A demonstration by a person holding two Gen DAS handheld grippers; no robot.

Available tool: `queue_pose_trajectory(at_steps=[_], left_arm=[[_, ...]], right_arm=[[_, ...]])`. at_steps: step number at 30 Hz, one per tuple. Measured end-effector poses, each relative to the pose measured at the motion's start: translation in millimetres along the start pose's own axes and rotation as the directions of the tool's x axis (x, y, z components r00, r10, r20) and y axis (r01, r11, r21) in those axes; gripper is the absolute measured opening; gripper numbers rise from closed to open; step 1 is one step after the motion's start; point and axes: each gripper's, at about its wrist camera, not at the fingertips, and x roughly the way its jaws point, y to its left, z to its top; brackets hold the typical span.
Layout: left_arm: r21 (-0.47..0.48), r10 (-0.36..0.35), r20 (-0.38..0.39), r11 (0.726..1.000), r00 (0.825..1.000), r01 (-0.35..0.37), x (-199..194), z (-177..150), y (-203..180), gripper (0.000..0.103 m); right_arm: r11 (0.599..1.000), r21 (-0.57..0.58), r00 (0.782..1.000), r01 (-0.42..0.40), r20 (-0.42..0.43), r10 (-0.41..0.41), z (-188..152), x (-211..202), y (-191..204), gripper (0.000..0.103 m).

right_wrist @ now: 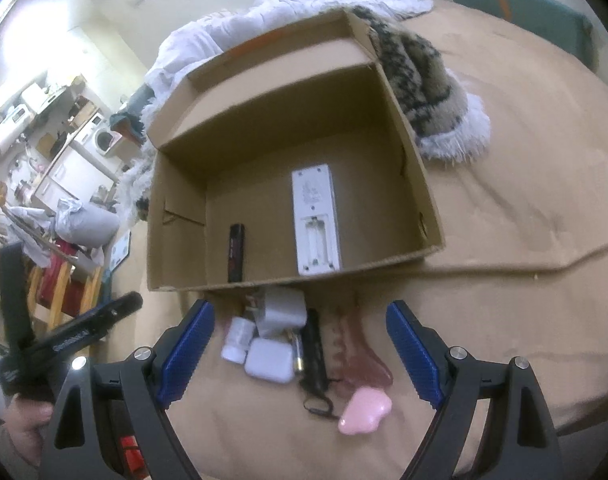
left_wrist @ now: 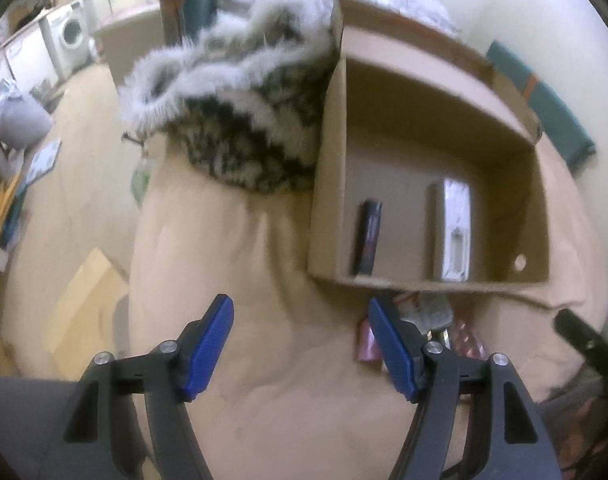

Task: Organize rigid objects
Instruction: 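Withdraw both tools from the box toward the remaining items, then grasp the pink perfume bottle with the left tool while the right tool grasps the pink heart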

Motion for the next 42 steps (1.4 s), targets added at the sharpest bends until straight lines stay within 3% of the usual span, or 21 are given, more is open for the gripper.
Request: queue_pose_trajectory(at_steps=[2,5,18,23,27,30,32,33,37,42], left_arm=[[0.014,-0.003,-0.032,1.000,0.999,0.004,11,-3,-2,0.064],[0.008,-0.030,-0.099,0.999,0.995,0.031,31,-7,-7,0.050],[0.061,-0.037,-0.289,0.997,0.956,0.057,95,-17,-44,0.044],[0.100,-0.028,-0.275,0.993,0.961,0.058,101,-14,-57,0.043],[0.096,-0.046,-0.301,0.992,0.953,0.078,114,-13,-65,0.043],[0.143,-0.014,-0.308,0.988,0.951,0.061,121,-16,-73,0.043],[0.181,0.021,-0.299,0.983,0.954,0.036,121,-20,-78,0.037],[0.193,0.029,-0.296,0.981,0.955,0.030,120,-21,-80,0.025],[0.153,0.005,-0.297,0.987,0.955,0.042,116,-19,-72,0.023],[0.116,0.032,-0.241,0.993,0.970,-0.004,95,-16,-55,0.023]], right_arm=[[1.000,0.014,1.000,0.011,-0.008,-0.011,-1,0,-5,0.093],[0.999,0.054,1.000,0.005,-0.019,-0.004,-1,2,-14,0.093],[0.993,0.116,0.997,0.028,-0.076,-0.019,-2,11,-35,0.093],[0.991,0.129,0.996,0.027,-0.084,-0.016,0,13,-40,0.093],[0.992,0.121,0.995,0.027,-0.095,-0.015,0,16,-39,0.093],[0.992,0.119,0.994,0.033,-0.105,-0.021,-1,18,-39,0.093],[0.992,0.117,0.993,0.039,-0.114,-0.025,-2,20,-39,0.093],[0.992,0.115,0.993,0.041,-0.118,-0.027,-2,21,-39,0.093],[0.993,0.112,0.991,0.041,-0.132,-0.026,-2,27,-39,0.093],[0.991,0.132,0.982,0.038,-0.189,-0.012,-8,36,-48,0.093]])
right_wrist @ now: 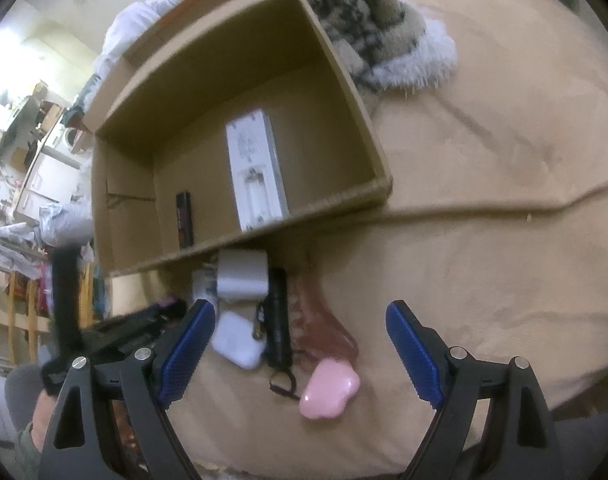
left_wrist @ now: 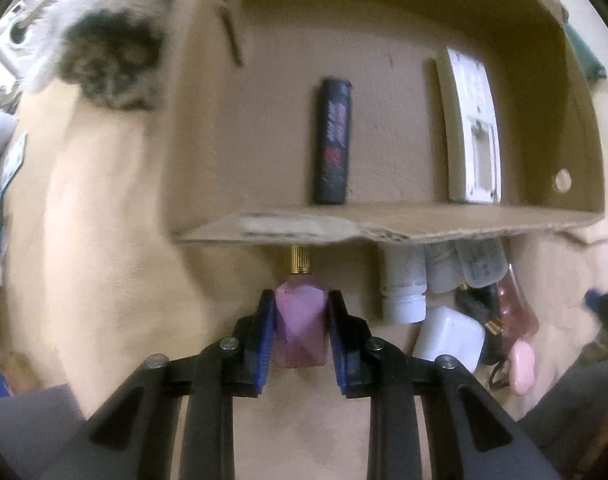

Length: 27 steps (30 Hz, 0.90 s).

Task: Organize rigid objects
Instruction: 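Grasp the pink perfume bottle with the left tool while the right tool grasps the pink heart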

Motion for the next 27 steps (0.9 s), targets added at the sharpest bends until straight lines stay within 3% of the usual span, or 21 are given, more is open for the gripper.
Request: queue_pose_trajectory(at_steps=[3,5,8,13,15,18,27], left_arm=[[-0.024,-0.011,0.026,1.000,1.000,0.012,-12,-1,5,0.023],[-0.033,-0.014,0.040,0.999,0.999,0.015,-18,-1,9,0.023],[-0.033,-0.018,0.056,0.999,0.998,0.020,-28,-3,9,0.023],[-0.030,-0.017,0.069,0.999,0.997,0.019,-44,-10,19,0.023],[-0.031,-0.013,0.072,0.999,0.997,0.015,-45,-18,22,0.023],[-0.034,-0.014,0.077,0.999,0.997,0.017,-53,-21,20,0.023],[-0.059,-0.026,0.112,0.998,0.993,0.033,-65,-15,35,0.023]], right_arm=[[0.999,0.039,0.996,-0.009,-0.087,0.012,-11,10,-10,0.090],[0.997,0.070,0.989,-0.020,-0.145,0.030,-20,17,-15,0.072],[0.995,0.101,0.981,0.002,-0.193,0.017,-32,28,-20,0.058],[0.994,0.096,0.970,0.046,-0.242,-0.022,-43,48,-15,0.057],[0.994,0.078,0.967,0.077,-0.248,-0.055,-45,55,-12,0.055],[0.992,0.020,0.965,0.127,-0.233,-0.119,-44,58,-7,0.035],[0.990,-0.056,0.987,0.132,-0.083,-0.137,-45,10,14,0.028]])
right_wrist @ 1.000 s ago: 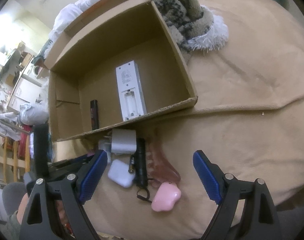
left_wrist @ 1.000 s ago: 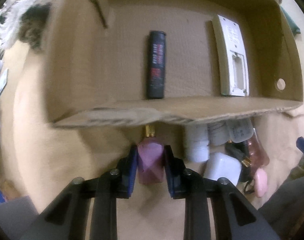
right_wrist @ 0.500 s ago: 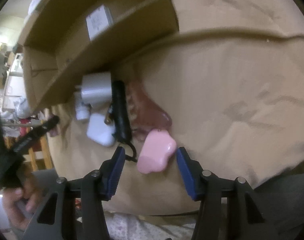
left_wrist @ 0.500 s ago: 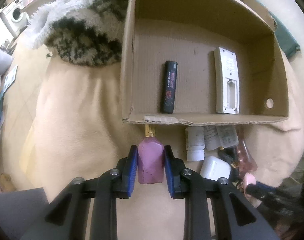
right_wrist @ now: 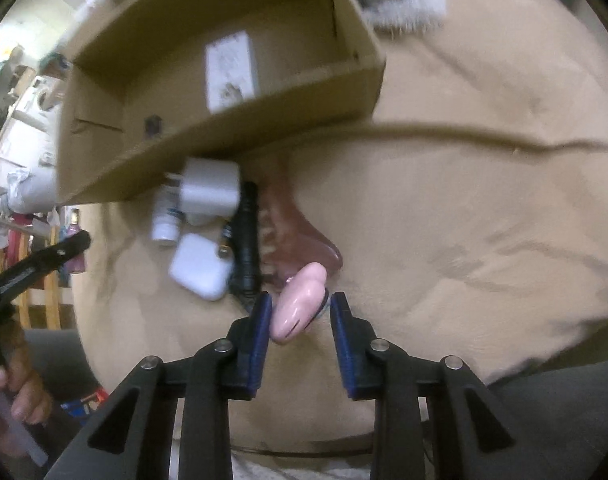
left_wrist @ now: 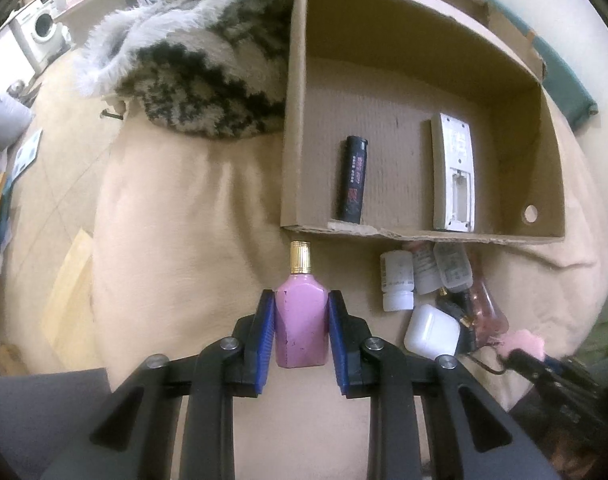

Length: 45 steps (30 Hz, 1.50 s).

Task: Organize rigid objects
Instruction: 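Grasp the pink perfume bottle with the left tool while the right tool grasps the pink heart, then lower the perfume bottle and pink heart into the box and release both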

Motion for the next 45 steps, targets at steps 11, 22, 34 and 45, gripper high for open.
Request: queue_pose_trajectory(at_steps=[11,22,34,45], left_arm=[[-0.001,0.004,0.024,1.000,1.000,-0.004,-7,0,1,0.023],[-0.016,-0.011,0.044,1.000,0.999,0.012,-10,1,0,0.023],[0.011,-0.029,0.158,1.000,0.987,0.027,-59,-1,-11,0.023],[0.141,-0.007,0.187,0.990,0.982,-0.020,-40,66,-61,0.023]], right_arm=[[0.994,-0.077,0.986,-0.084,0.136,0.093,0,-43,15,0.022],[0.969,-0.054,0.941,-0.243,0.228,0.249,11,-62,11,0.022],[0.962,-0.088,0.918,-0.259,0.286,0.273,64,-65,24,0.022],[0.970,-0.040,0.940,-0.241,0.237,0.244,110,-25,20,0.022]])
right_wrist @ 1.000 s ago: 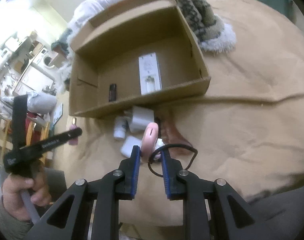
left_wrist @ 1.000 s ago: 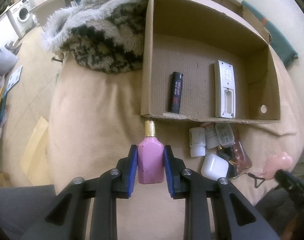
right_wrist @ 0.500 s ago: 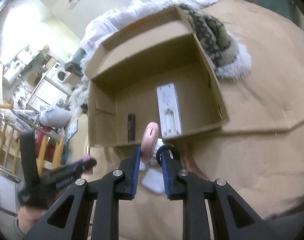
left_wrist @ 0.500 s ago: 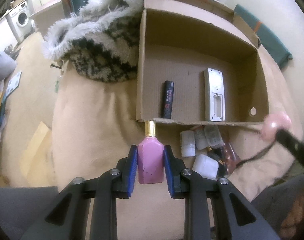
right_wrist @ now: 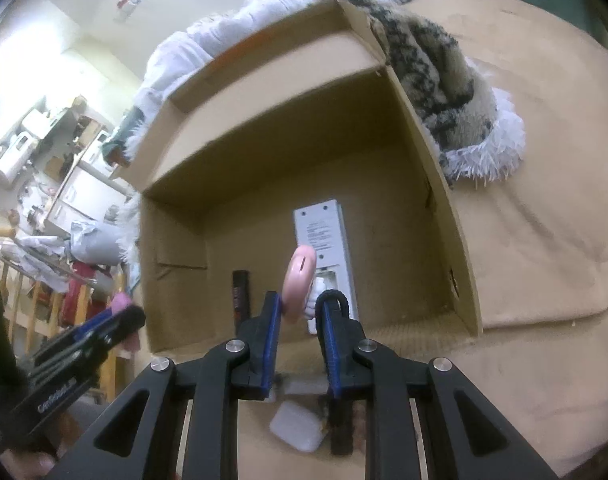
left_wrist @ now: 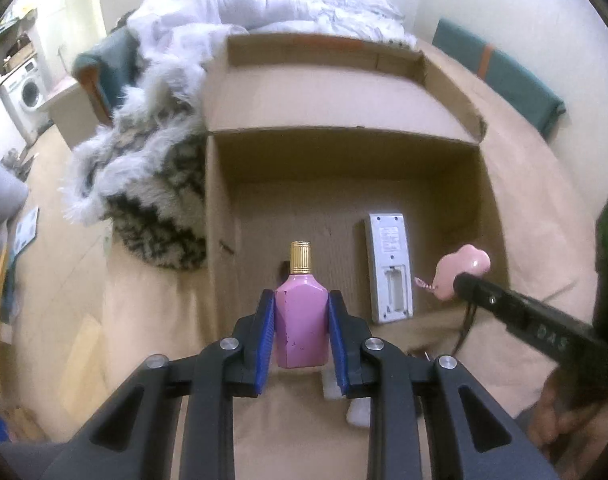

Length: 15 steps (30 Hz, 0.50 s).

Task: Organize rigid objects
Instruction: 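Lower the perfume bottle and pink heart into the box and release both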

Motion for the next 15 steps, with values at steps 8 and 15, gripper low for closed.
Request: queue_pose_trajectory(at_steps=[8,15], left_arm=[[-0.032,0.027,-0.045,0.999,0.999,-0.029,53,-2,6,0.023],[-0.011,0.031,-0.057,0.999,0.998,-0.032,68,-10,2,0.023]], right_arm=[[0.999,0.026,0.998,0.029,-0.063,-0.027,-1,27,-9,0.022],[0.998,0.022,0.996,0.056,-0.070,-0.054,-2,33,-10,0.022]])
